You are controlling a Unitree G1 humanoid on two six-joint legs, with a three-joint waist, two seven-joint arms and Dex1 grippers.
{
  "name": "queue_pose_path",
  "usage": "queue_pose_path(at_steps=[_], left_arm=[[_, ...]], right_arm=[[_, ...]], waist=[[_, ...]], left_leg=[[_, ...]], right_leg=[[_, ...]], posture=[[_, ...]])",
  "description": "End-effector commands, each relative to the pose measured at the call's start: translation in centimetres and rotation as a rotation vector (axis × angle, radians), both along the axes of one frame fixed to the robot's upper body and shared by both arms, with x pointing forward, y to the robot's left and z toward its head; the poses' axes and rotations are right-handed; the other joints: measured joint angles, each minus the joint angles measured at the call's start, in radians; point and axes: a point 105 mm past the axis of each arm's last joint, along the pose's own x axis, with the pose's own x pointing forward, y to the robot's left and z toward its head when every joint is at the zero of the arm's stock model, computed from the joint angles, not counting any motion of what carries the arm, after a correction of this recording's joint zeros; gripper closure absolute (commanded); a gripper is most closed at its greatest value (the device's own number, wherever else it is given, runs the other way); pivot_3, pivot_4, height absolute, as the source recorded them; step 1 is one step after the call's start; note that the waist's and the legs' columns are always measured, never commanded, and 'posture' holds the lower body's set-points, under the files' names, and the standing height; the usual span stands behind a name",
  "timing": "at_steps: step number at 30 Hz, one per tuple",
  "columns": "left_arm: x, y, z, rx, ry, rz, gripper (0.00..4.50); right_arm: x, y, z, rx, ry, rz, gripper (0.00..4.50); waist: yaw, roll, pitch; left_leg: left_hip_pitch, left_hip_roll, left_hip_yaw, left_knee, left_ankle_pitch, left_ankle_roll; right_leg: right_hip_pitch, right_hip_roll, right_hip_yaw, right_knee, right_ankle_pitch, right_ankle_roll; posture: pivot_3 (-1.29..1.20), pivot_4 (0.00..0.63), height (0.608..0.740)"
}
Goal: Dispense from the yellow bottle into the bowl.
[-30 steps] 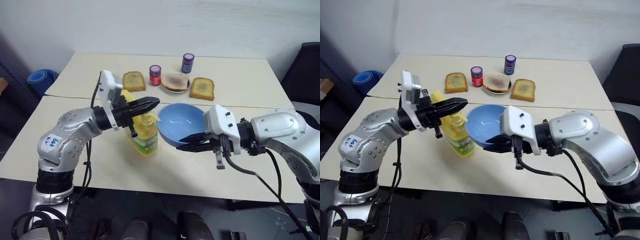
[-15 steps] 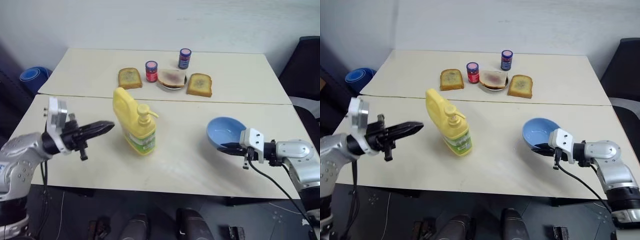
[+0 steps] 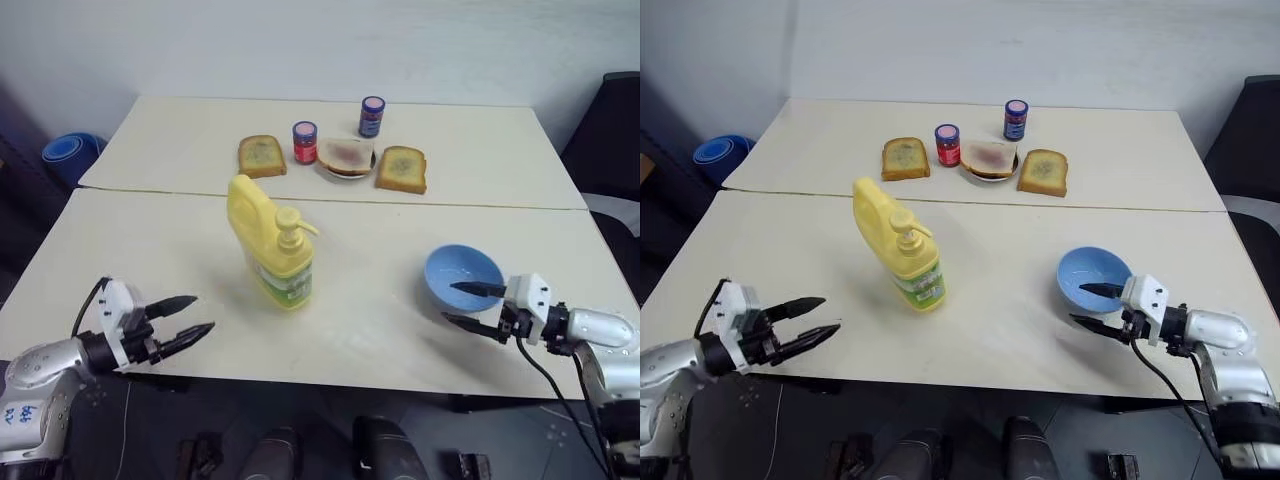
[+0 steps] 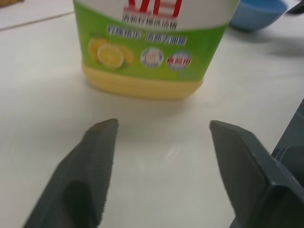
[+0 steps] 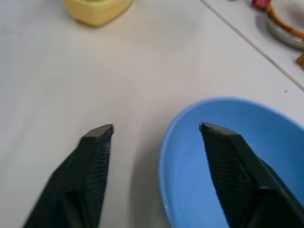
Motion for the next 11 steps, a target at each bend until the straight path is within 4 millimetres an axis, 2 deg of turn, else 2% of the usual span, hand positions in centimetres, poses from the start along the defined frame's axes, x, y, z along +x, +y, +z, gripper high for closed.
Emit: queue_pose_path(at_steps=[1,2,5,7,9,11], left_arm=[[-0.7,0.9,-0.7,0.063,-0.061,0.015,0.21],[-0.8,1.1,-1.1,0.087,-0.076,0.033,0.18],[-1.3,1.1,-2.1,0.127,-0.097,0.041,0.18],[-1.4,1.0,-2.8,0.149,-0.111,0.06,0.18],[-1.7,0.8,-3.5,0.187,-0.124,0.062,0.18],[-1.9,0.6,-3.9,0.198,-0.122,0.052,0.18]], right_arm=[[-2.2,0.7,2.2,0.072,-0.132,-0.032,0.47],[-2.8,0.7,2.1,0.069,-0.151,-0.047,0.08],[-5.4,1.1,1.7,0.113,-0.2,-0.028,0.03],[-7.1,1.4,0.1,0.118,-0.077,0.02,0.03],[-7.8,1.2,-1.1,0.116,-0.016,0.018,0.03],[-7.6,0.8,-1.5,0.108,-0.039,-0.007,0.03]], waist=[[0.006,0.0,0.0],[0.011,0.0,0.0],[0.016,0.0,0.0],[0.016,0.0,0.0],[0.016,0.0,0.0],[0.016,0.0,0.0]], left_leg=[[0.0,0.0,0.0,0.0,0.0,0.0],[0.0,0.0,0.0,0.0,0.0,0.0],[0.001,0.0,0.0,-0.001,-0.001,0.0],[0.002,0.0,0.001,0.0,-0.002,0.001],[0.004,0.0,0.0,0.0,-0.002,0.002],[0.006,0.0,0.0,0.0,-0.002,0.003]], right_leg=[[0.0,0.0,0.0,0.0,0.0,0.0],[0.0,0.0,0.0,0.0,0.0,0.0],[0.001,0.0,0.001,-0.001,0.0,0.0],[0.003,0.0,0.001,-0.001,0.0,0.0],[0.005,0.0,0.001,-0.002,0.0,0.0],[0.008,0.0,0.001,-0.003,0.0,0.0]], posture=[[0.0,0.15,0.74],[0.0,0.15,0.74],[0.0,0.15,0.74],[0.0,0.15,0.74],[0.0,0.15,0.74],[0.0,0.15,0.74]])
